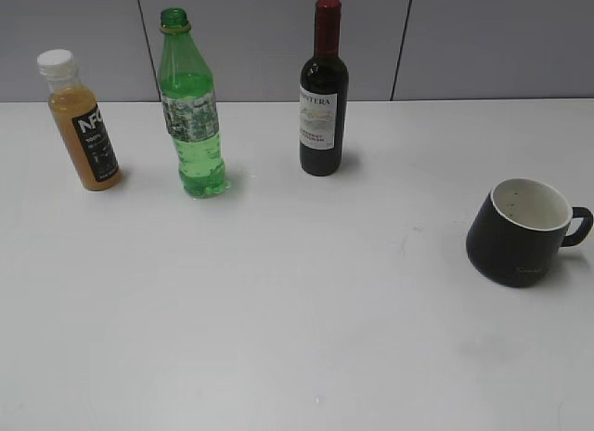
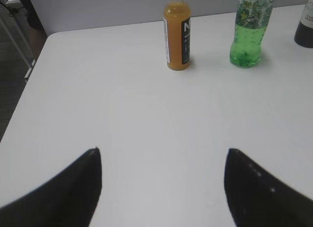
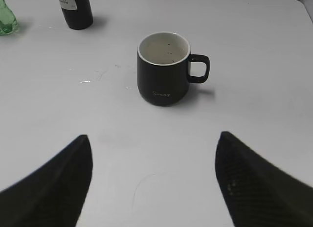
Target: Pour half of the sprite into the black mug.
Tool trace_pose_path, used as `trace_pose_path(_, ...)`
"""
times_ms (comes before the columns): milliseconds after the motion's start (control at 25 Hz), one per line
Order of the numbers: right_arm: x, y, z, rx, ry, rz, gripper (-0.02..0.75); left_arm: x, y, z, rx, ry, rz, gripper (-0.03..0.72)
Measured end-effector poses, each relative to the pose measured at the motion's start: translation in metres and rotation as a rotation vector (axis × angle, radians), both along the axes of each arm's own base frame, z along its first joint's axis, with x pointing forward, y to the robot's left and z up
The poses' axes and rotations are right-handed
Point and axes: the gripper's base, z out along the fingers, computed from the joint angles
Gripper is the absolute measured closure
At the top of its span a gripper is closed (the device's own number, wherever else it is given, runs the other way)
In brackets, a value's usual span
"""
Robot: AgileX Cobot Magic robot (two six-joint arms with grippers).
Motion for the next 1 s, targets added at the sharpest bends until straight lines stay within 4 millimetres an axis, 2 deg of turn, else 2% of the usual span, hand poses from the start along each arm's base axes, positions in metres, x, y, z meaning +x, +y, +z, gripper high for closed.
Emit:
trace_pose_path(400,0.0,-0.001,0.0,-0.014,-0.004,-0.009,0.148,0.0,0.0,0.0,0.0,0.0,0.0,0.095)
trace_pose_path(640,0.004,-0.005,0.02,-0.034,-0.179,-0.043,0.148,0.0,0.0,0.0,0.0,0.0,0.0,0.095)
trace_pose_path(800,0.019,-0.004,0.03,-0.031,-0.234,-0.051,0.148,0.0,0.0,0.0,-0.001,0.0,-0.001,0.095)
trace_pose_path(1000,0.048,-0.002,0.039,-0.028,-0.261,-0.058,0.148,0.0,0.0,0.0,-0.002,0.0,-0.001,0.095)
